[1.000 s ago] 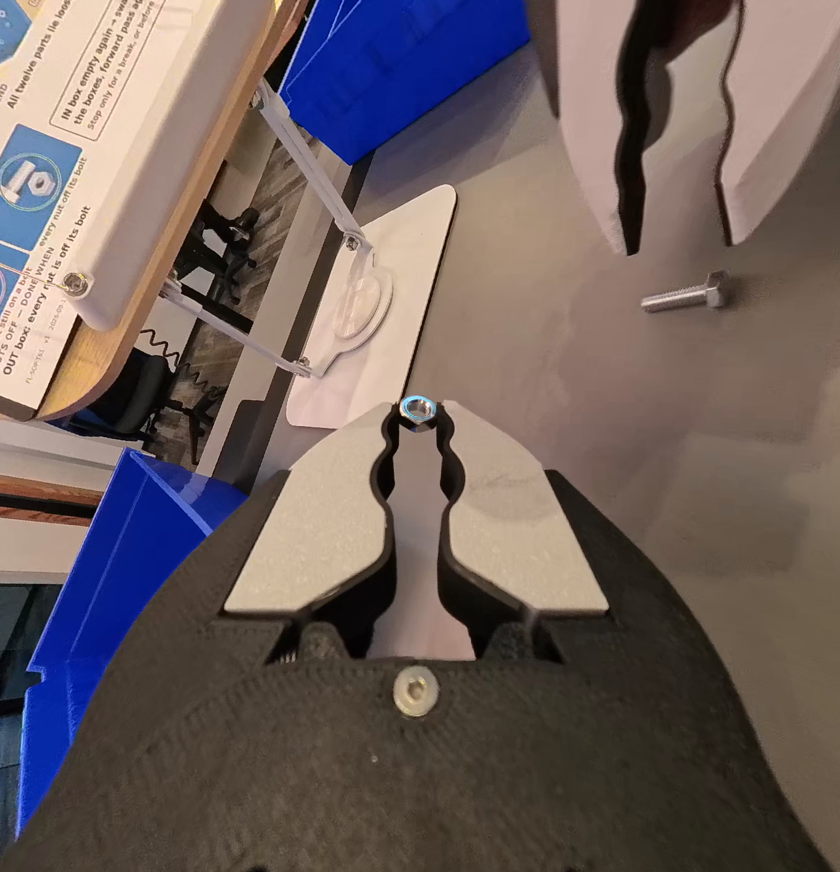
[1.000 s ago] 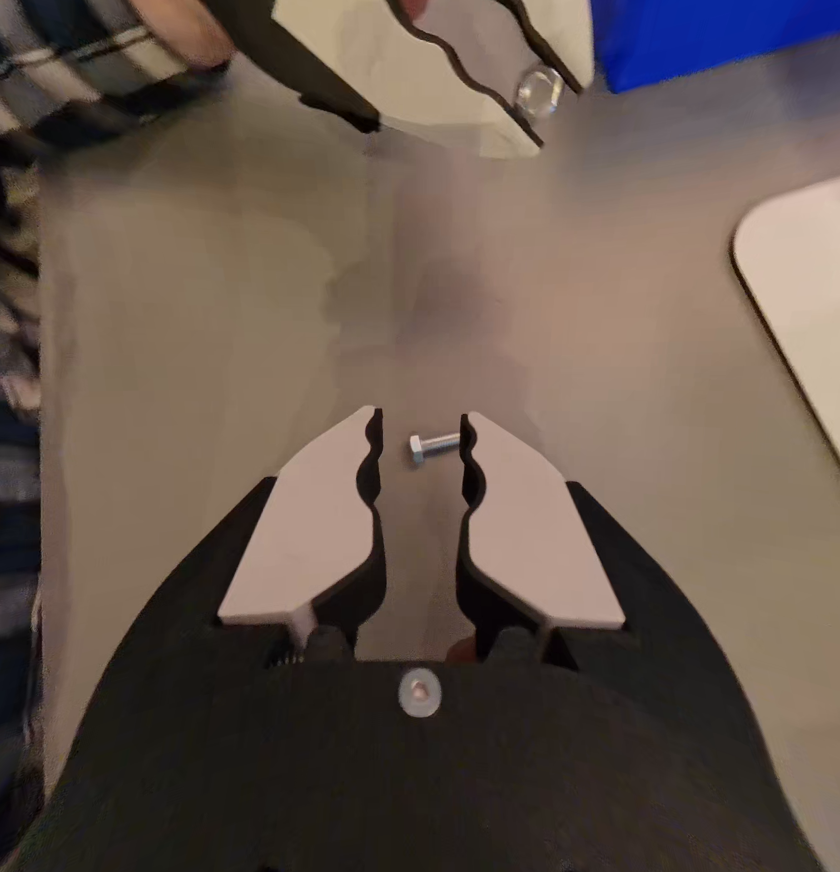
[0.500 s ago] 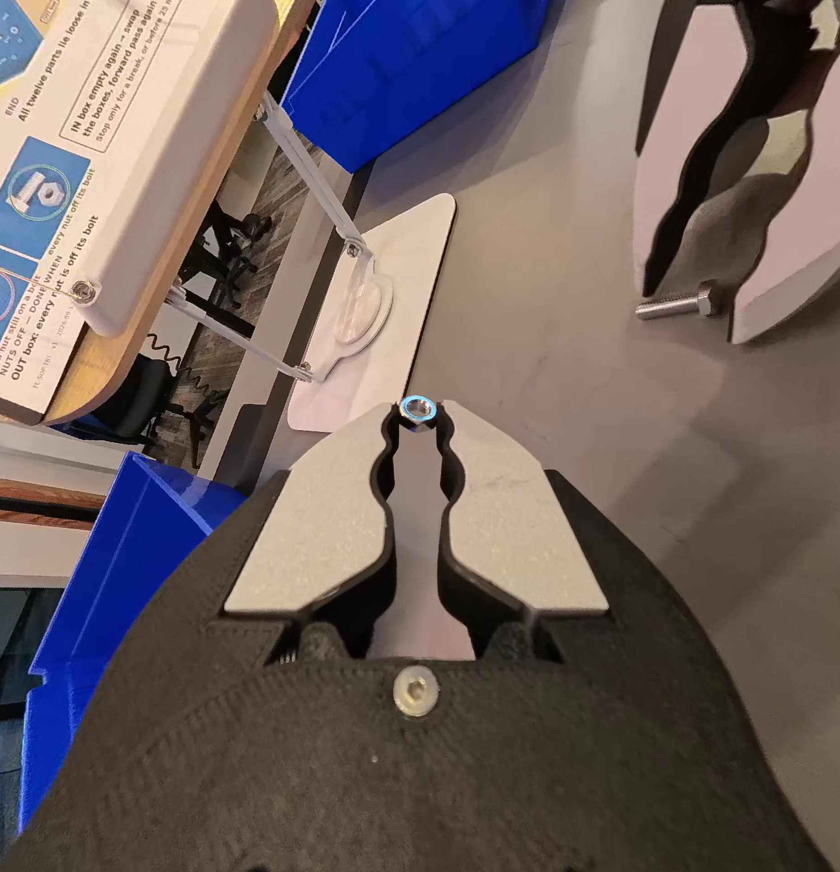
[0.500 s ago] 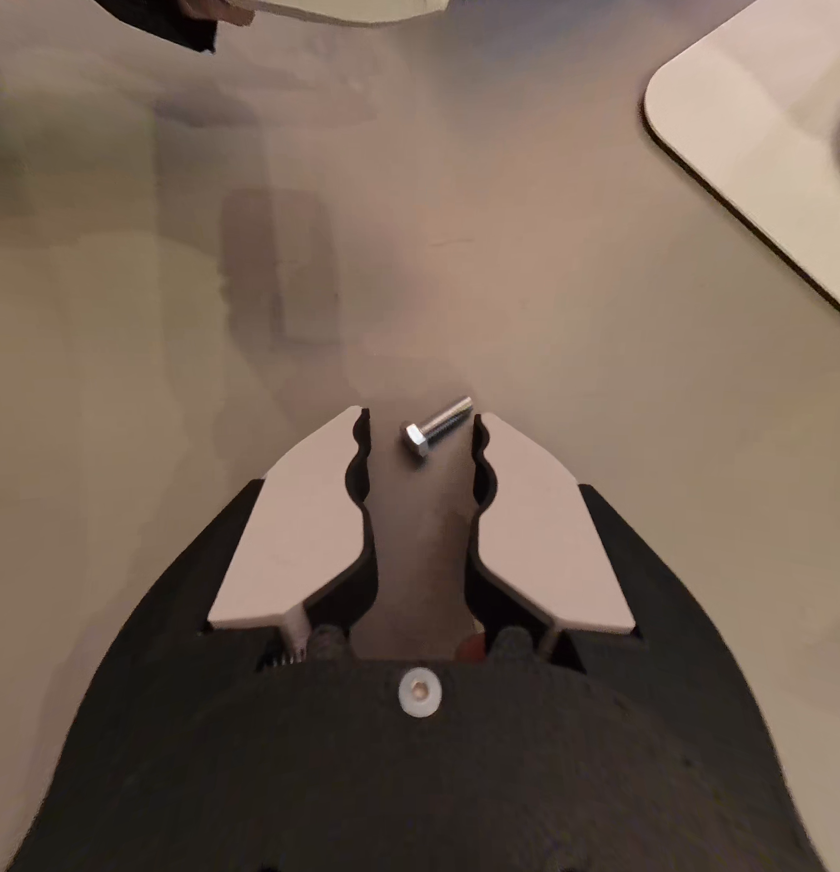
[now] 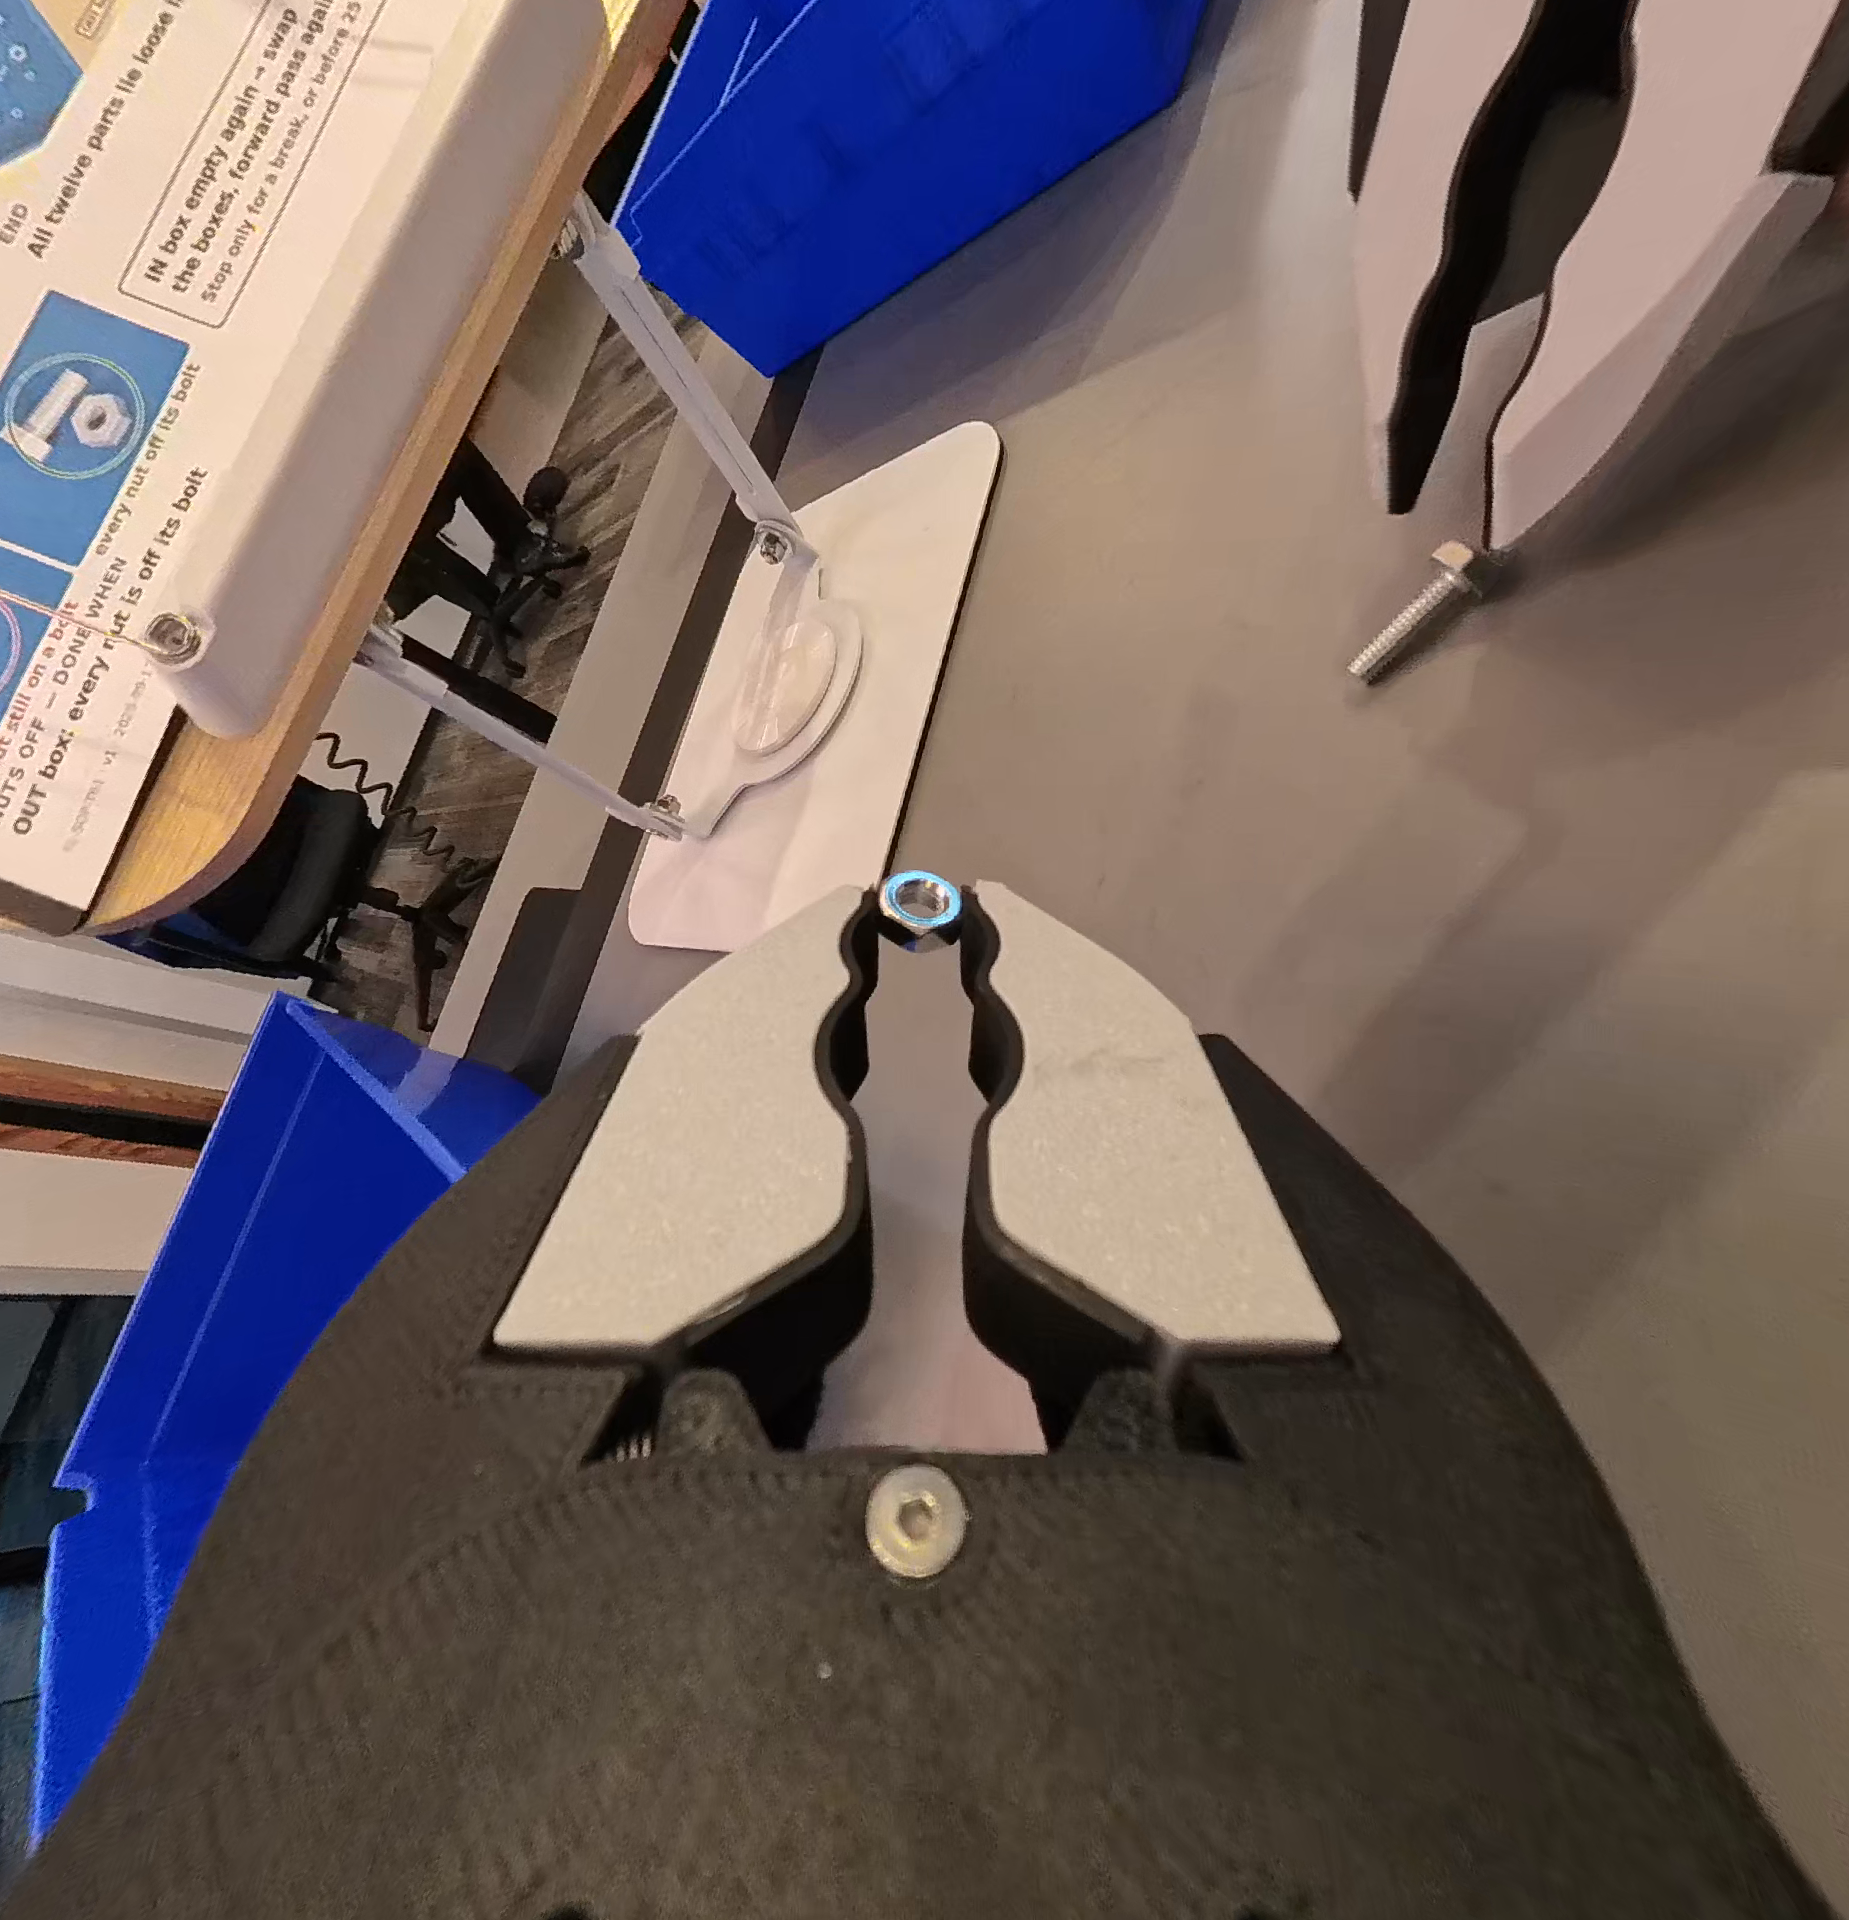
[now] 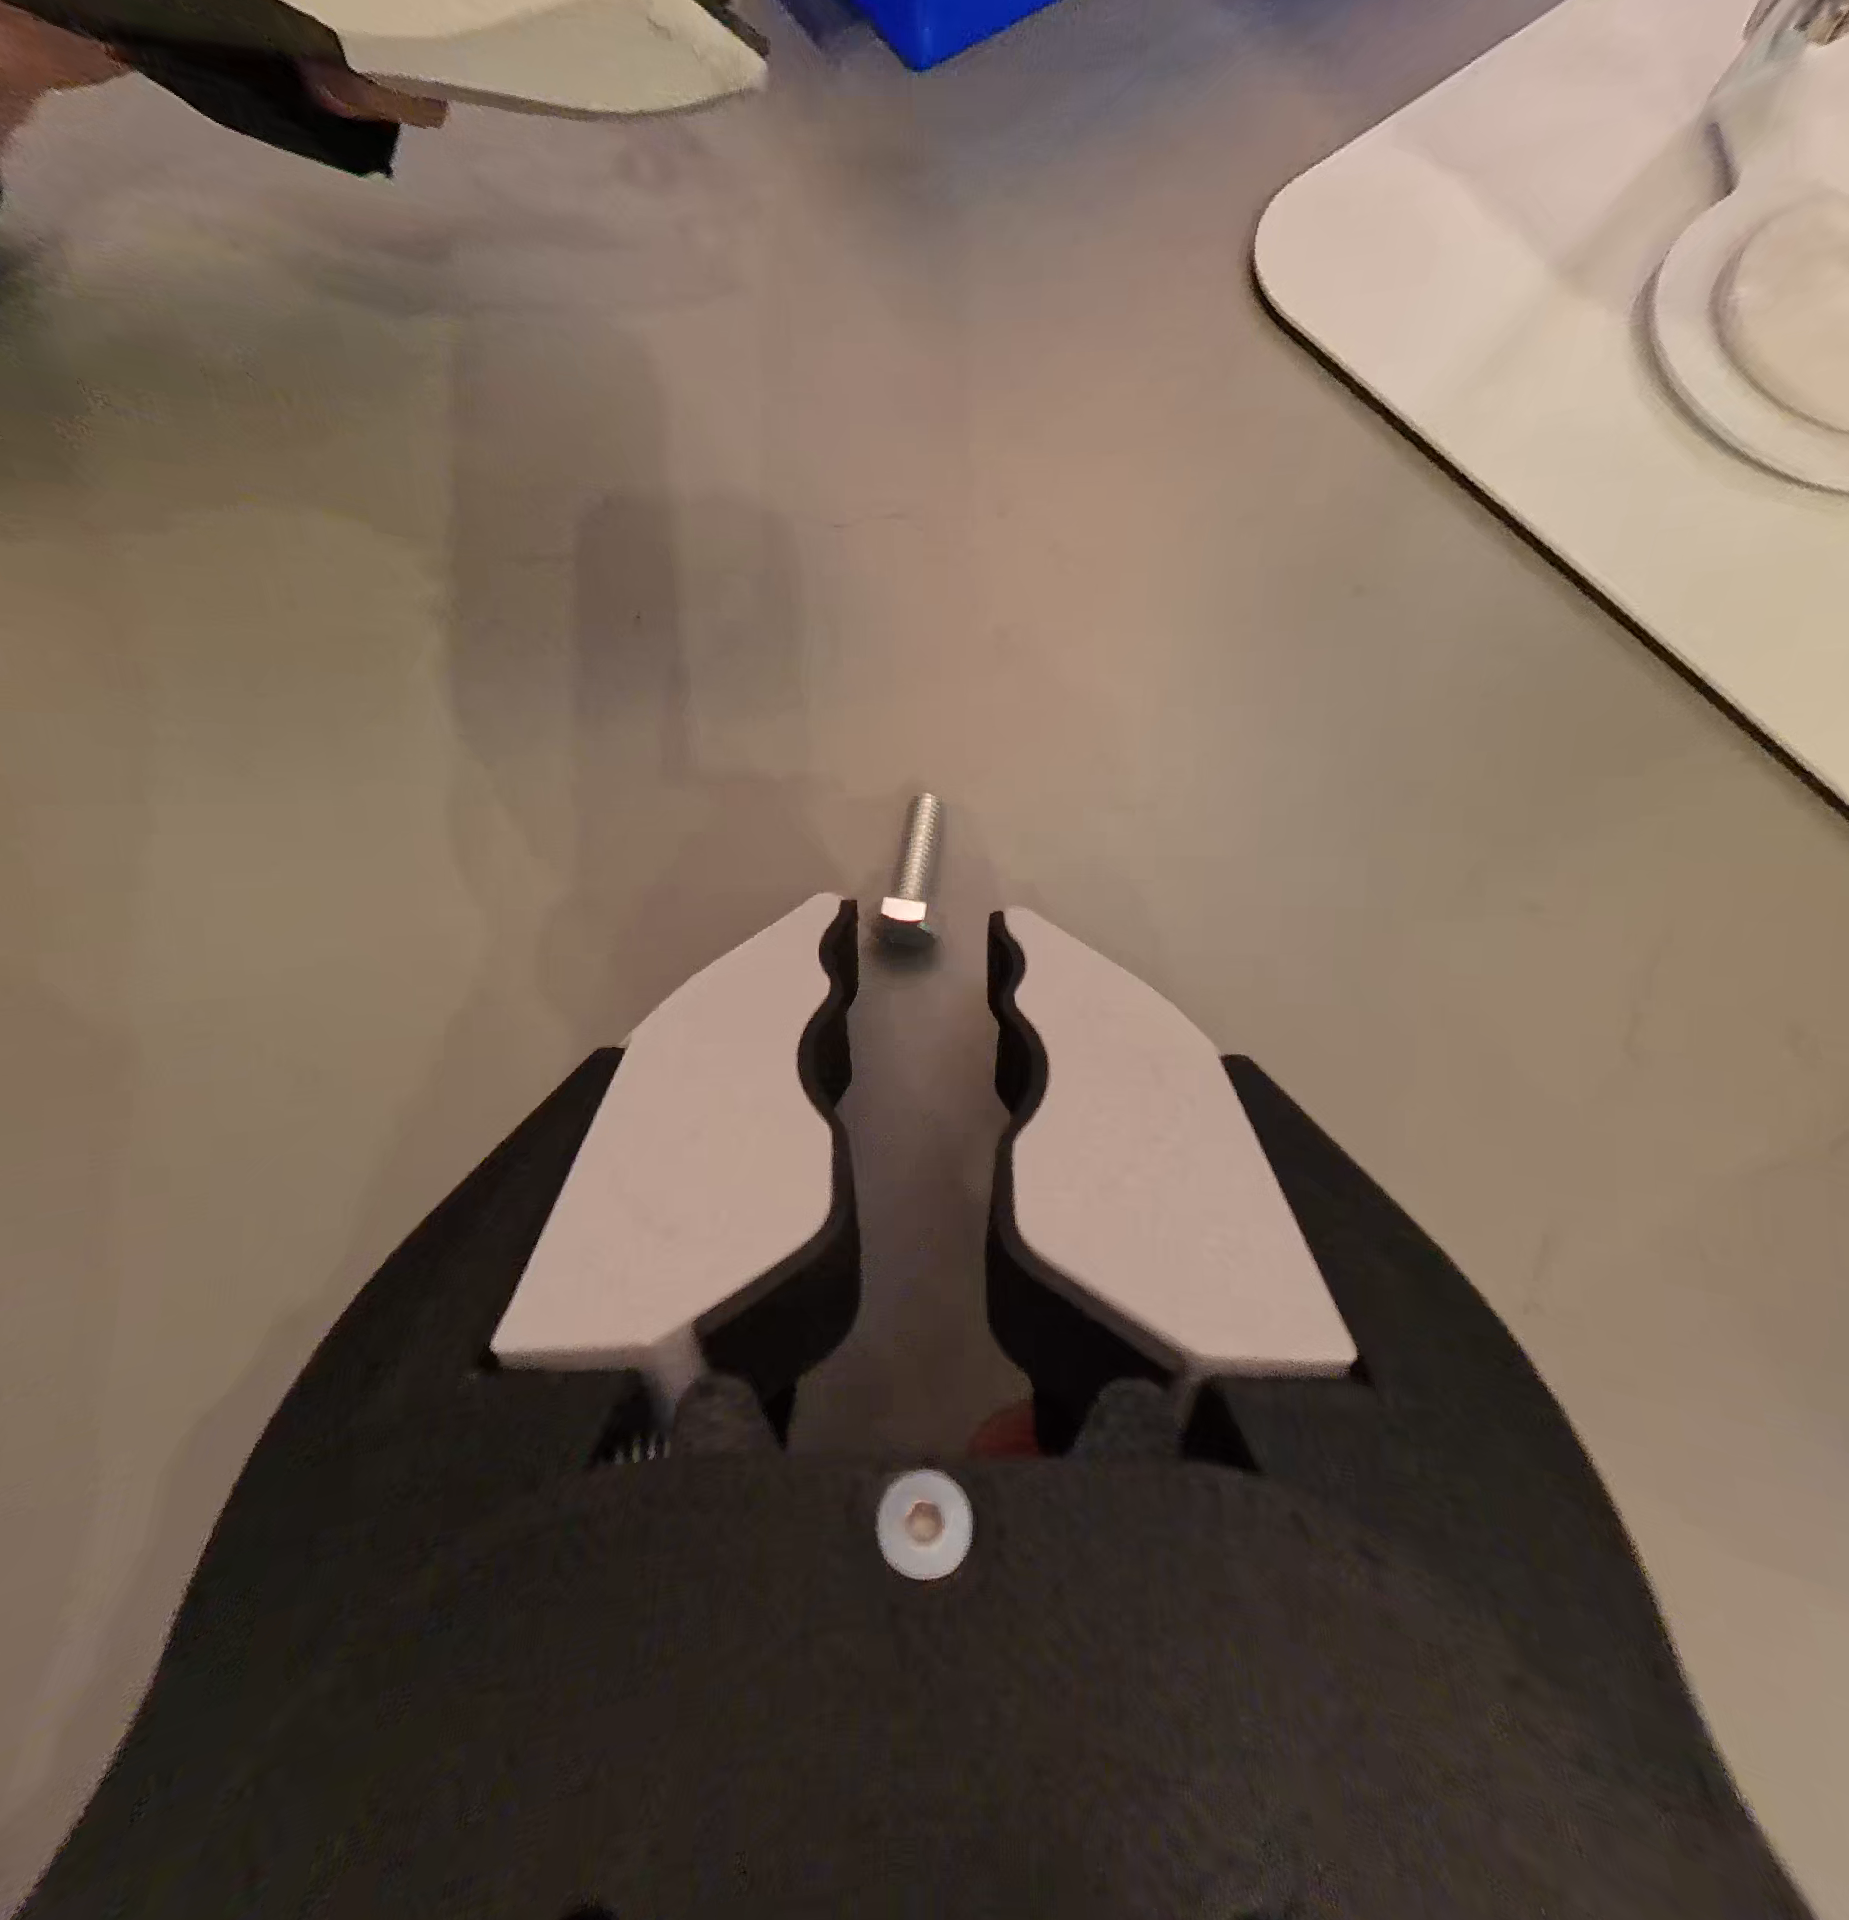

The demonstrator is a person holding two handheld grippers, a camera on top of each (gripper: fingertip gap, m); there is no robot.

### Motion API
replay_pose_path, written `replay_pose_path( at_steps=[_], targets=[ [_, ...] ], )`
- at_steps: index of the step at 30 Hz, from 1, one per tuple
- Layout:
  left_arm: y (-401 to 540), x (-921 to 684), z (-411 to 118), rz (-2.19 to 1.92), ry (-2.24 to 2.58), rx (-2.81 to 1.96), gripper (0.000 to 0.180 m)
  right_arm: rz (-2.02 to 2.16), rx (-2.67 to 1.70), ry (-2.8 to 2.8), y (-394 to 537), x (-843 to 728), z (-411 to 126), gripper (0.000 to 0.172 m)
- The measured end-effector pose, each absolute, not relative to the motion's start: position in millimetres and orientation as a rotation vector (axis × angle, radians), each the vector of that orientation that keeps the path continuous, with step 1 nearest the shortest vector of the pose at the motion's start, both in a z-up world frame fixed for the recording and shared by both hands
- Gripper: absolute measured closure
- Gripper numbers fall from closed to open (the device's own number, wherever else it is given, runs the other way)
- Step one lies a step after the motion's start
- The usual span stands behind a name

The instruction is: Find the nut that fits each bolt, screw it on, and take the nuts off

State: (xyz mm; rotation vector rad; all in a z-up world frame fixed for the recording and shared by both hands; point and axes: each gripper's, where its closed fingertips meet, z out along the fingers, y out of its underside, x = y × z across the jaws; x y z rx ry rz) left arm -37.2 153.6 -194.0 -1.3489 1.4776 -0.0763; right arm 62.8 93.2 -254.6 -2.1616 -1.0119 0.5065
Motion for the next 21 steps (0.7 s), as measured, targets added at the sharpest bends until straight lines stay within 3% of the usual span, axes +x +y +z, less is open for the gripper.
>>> replay_pose_path(
  at_steps=[1, 14, 21],
  targets=[
    [153.3, -36.5, -194.3, -0.076, 1.479, -1.349, 0.166, 0.526, -2.158, -1.015, 92.4, 60.5, -254.5, 0.147],
    [154.6, -33.7, -197.2, -0.075, 1.485, -1.353, 0.166, 0.466, -2.188, -1.002, 95.7, 52.7, -267.1, 0.155],
    [155.5, -30.9, -200.3, -0.075, 1.495, -1.365, 0.166, 0.452, -1.96, -1.046, 102.9, 51.6, -217.2, 0.156]
  ],
)
